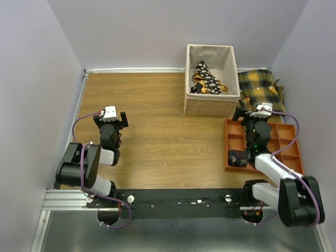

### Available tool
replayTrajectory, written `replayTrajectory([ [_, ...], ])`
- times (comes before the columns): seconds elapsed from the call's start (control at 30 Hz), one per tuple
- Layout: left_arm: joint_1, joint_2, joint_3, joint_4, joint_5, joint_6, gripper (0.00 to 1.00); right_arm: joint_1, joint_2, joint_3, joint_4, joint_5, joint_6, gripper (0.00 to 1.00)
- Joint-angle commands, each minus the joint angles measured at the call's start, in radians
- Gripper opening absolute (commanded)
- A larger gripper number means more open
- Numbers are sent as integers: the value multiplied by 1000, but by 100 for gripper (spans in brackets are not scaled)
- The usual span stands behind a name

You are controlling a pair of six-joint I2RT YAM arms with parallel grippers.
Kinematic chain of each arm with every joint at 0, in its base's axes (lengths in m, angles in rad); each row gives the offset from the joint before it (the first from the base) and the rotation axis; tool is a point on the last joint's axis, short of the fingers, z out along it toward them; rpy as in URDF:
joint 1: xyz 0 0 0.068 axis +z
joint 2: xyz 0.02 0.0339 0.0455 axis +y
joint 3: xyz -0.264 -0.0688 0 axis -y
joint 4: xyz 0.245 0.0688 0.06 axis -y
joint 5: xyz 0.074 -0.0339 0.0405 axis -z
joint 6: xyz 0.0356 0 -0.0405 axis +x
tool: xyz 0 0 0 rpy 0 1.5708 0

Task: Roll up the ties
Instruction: Pick up the tie from the bin.

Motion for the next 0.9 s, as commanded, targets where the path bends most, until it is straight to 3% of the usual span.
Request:
replayTrajectory([
  [0.0, -5, -14, -11, 18, -34, 16, 99, -2, -174, 189, -271, 258, 101, 100],
  [0.07, -5, -107, -2, -62, 1, 20, 99, -2, -188, 297, -451, 224, 17, 100],
  [0.1, -5, -149, 72, -280, 15, 17, 99, -3, -176, 371, -516, 174, -9, 100],
  [0.2, -5, -198, 326, -637, 67, 89, 99, -3, -95, 659, -759, 97, -88, 100],
  [0.23, -5, -186, 388, -679, 73, 124, 99, -3, -68, 799, -808, 95, -86, 100],
  [0.3, -5, -136, 546, -744, 67, 183, 99, -3, -38, 896, -854, 150, 31, 100],
  [0.37, -5, -97, 631, -741, 32, 239, 99, -2, -16, 969, -810, 104, 94, 100],
  [0.47, -5, -17, 796, -771, -23, 277, 99, -3, 56, 1059, -783, -196, 76, 100],
  [0.5, -5, 34, 903, -852, -28, 273, 99, -2, 92, 1113, -826, -350, 72, 100],
  [0.57, -5, 96, 1020, -967, -101, 216, 99, -2, 248, 1254, -1032, -445, 113, 100],
  [0.63, -5, 190, 1189, -1173, -143, 175, 99, 3, 350, 1435, -1135, -552, 148, 100],
  [0.73, -5, 256, 1314, -1379, -68, 125, 99, 47, 516, 1578, -1234, -542, 222, 100],
  [0.77, -5, 262, 1320, -1403, 34, 125, 99, 66, 554, 1617, -1305, -511, 208, 100],
  [0.87, -7, 250, 1280, -1430, 165, 107, 99, 147, 749, 1849, -1491, -338, 190, 100],
])
